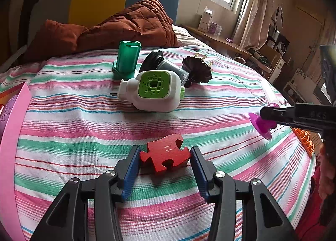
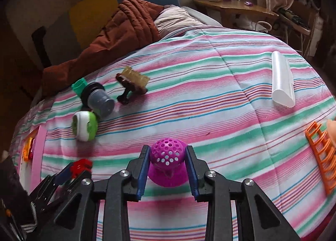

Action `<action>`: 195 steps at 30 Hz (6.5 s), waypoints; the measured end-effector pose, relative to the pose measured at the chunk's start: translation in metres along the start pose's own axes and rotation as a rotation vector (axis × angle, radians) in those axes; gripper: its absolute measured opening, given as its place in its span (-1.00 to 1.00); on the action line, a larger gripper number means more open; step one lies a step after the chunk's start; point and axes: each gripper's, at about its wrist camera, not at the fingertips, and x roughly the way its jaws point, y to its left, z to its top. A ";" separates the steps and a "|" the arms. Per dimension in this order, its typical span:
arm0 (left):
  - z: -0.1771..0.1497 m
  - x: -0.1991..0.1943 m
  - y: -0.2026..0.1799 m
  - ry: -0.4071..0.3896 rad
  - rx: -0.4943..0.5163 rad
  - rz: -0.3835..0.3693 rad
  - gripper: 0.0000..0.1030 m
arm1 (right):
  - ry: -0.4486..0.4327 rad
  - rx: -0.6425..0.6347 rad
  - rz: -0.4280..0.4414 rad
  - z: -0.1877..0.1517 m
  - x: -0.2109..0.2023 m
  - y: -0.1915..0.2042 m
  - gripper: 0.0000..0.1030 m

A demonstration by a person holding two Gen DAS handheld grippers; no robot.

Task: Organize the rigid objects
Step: 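Carry the red puzzle piece into the tray and open the left gripper, then carry the magenta suction cup into the tray and open the right gripper, then move both grippers back toward the remaining toys on the bed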

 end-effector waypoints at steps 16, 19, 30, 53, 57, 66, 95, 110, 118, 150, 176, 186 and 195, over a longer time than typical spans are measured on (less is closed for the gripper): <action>0.004 -0.034 0.002 0.034 0.006 -0.026 -0.05 | -0.004 -0.011 0.072 -0.036 0.005 0.023 -0.35; 0.001 -0.051 0.001 0.018 0.022 -0.037 -0.05 | 0.004 -0.022 0.085 -0.037 0.006 0.028 -0.35; -0.012 -0.120 0.045 -0.025 -0.023 -0.009 -0.05 | -0.004 -0.103 0.113 -0.048 0.002 0.052 -0.35; -0.034 -0.145 0.231 0.005 -0.413 0.316 -0.05 | -0.033 -0.232 0.233 -0.064 -0.030 0.115 -0.35; -0.026 -0.143 0.245 0.003 -0.427 0.346 -0.05 | -0.035 -0.240 0.249 -0.071 -0.034 0.129 -0.35; -0.020 -0.138 0.253 -0.005 -0.408 0.408 -0.05 | -0.038 -0.255 0.271 -0.080 -0.040 0.155 -0.35; -0.066 -0.183 0.214 -0.040 -0.395 0.282 -0.04 | 0.006 -0.379 0.383 -0.097 -0.044 0.247 -0.35; -0.076 -0.196 0.220 -0.040 -0.449 0.288 -0.04 | 0.044 -0.479 0.400 -0.097 -0.021 0.329 -0.35; -0.077 -0.200 0.225 -0.039 -0.470 0.306 -0.04 | 0.082 -0.527 0.343 -0.094 0.011 0.361 -0.35; -0.078 -0.193 0.213 -0.026 -0.433 0.235 -0.04 | 0.022 -0.418 0.326 -0.080 -0.004 0.332 0.00; -0.077 -0.196 0.159 -0.076 -0.233 0.162 -0.04 | -0.008 -0.397 0.107 -0.085 -0.011 0.234 0.09; -0.076 -0.192 0.136 -0.063 -0.171 0.131 -0.04 | 0.017 -0.367 0.041 -0.088 -0.001 0.188 0.10; -0.041 -0.189 0.106 -0.072 -0.131 0.074 -0.04 | 0.010 -0.373 -0.029 -0.072 0.003 0.129 0.10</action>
